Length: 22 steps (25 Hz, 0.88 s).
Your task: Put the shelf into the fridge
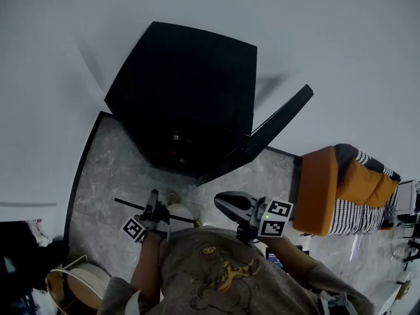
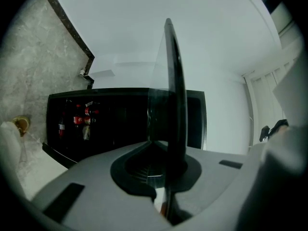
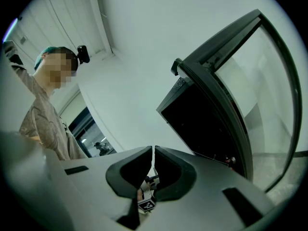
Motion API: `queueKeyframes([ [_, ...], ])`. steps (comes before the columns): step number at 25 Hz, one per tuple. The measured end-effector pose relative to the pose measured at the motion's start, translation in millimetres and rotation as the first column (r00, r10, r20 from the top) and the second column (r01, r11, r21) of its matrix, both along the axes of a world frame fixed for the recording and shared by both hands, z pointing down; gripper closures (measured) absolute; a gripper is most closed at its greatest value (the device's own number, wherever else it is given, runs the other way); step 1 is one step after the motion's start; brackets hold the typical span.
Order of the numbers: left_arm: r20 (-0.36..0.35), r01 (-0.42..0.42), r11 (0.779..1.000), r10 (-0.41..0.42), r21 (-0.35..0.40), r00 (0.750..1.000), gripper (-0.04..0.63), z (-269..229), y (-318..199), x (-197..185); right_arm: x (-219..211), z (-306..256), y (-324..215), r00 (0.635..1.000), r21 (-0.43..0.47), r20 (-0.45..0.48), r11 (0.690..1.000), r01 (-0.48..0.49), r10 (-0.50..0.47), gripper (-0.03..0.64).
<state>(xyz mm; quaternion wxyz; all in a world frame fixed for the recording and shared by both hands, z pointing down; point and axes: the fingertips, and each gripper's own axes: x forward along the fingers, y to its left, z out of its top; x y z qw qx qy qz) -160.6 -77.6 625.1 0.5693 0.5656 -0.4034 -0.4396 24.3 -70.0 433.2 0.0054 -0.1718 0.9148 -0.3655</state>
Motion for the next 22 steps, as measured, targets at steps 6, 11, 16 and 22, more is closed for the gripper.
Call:
queueKeyframes([
  [6,-0.015,-0.011,1.000,0.010,-0.013,1.000,0.577,16.2,-16.4,3.0,1.7,1.4,-1.7,1.000,-0.005,-0.012,1.000,-0.020,0.020,0.588],
  [11,-0.004,-0.031,0.999,0.031,-0.017,0.999,0.577,27.4,-35.2,5.9,3.1,1.8,-5.6,0.999,-0.011,-0.013,0.999,-0.044,0.044,0.588],
  [16,-0.008,-0.045,0.999,0.045,-0.023,0.999,0.577,38.5,-54.4,11.1,3.3,6.8,-9.1,0.998,-0.024,-0.023,0.998,-0.059,0.058,0.588],
  [22,-0.008,-0.054,0.998,0.054,-0.033,0.999,0.577,49.3,-74.8,13.5,1.6,11.3,-13.1,0.997,-0.044,-0.036,0.997,-0.071,0.069,0.588],
])
